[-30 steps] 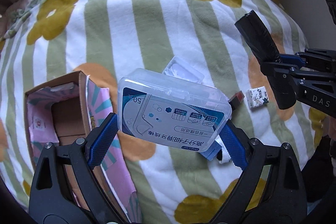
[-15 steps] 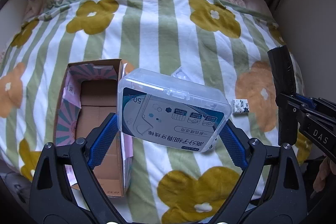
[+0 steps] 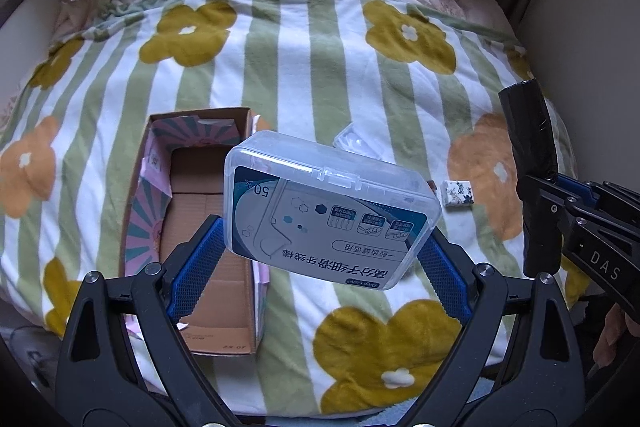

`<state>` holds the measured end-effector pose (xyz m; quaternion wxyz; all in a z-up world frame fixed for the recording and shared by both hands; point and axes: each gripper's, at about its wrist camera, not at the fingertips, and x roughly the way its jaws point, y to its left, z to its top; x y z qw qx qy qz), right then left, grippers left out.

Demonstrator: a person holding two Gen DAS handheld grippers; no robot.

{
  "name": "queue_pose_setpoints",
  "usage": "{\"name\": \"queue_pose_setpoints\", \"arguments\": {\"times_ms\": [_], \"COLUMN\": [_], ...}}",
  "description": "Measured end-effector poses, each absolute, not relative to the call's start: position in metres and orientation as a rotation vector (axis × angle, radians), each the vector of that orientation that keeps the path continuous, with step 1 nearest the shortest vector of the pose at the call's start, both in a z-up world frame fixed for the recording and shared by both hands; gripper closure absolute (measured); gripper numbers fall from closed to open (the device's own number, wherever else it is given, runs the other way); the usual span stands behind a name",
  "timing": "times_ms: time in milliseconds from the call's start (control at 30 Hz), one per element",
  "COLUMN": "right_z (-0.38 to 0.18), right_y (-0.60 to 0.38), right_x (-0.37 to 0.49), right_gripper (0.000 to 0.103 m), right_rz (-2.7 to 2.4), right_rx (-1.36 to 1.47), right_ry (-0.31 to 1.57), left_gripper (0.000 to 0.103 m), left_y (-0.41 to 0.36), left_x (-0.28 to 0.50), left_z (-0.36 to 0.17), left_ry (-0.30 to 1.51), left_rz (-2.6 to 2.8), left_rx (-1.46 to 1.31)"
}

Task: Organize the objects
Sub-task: 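Lift and carry the floss box with the left gripper while the right carries the cylinder to the cardboard box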

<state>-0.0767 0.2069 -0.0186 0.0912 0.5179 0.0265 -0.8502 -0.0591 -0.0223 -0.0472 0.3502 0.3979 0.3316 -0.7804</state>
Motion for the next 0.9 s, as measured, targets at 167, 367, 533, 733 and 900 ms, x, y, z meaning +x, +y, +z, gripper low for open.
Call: {"name": "queue_pose_setpoints", "arguments": {"times_ms": [167,367,533,733,900], "right_z": [-0.017,-0.025,-0.038,-0.058,-0.086], "right_y": [0.175,0.128,0.085,0.041,0.004], "right_x": [-0.082,-0.092,-0.102,-0.124,-0.149], "right_gripper": [0.08,0.08,0.08,0.08,0.08], "right_rz": [-2.46,-2.349,-2.237,-2.14,-2.08], "right_rx": [1.5,1.47,1.462,1.479,1.517], "right_ry": [0.131,0.195,0.224,0.224,0.235], "left_gripper": [0.011,0.011,0.011,0.011,0.011], "left_y": [-0.03,-0.038,-0.047,-0.058,-0.069], "left_x": [-0.031,0.01,0.038,0.062,0.07], "left_z": [-0.048,-0.06,-0.078,-0.11,-0.141], "left_ry": [0.876,0.911,0.914,0.945,0.968], "left_rz": [-1.961,-1.861,-1.81,-1.723,-1.68], "left_rx": [0.991,0.964,0.995,1.039,1.09]}}
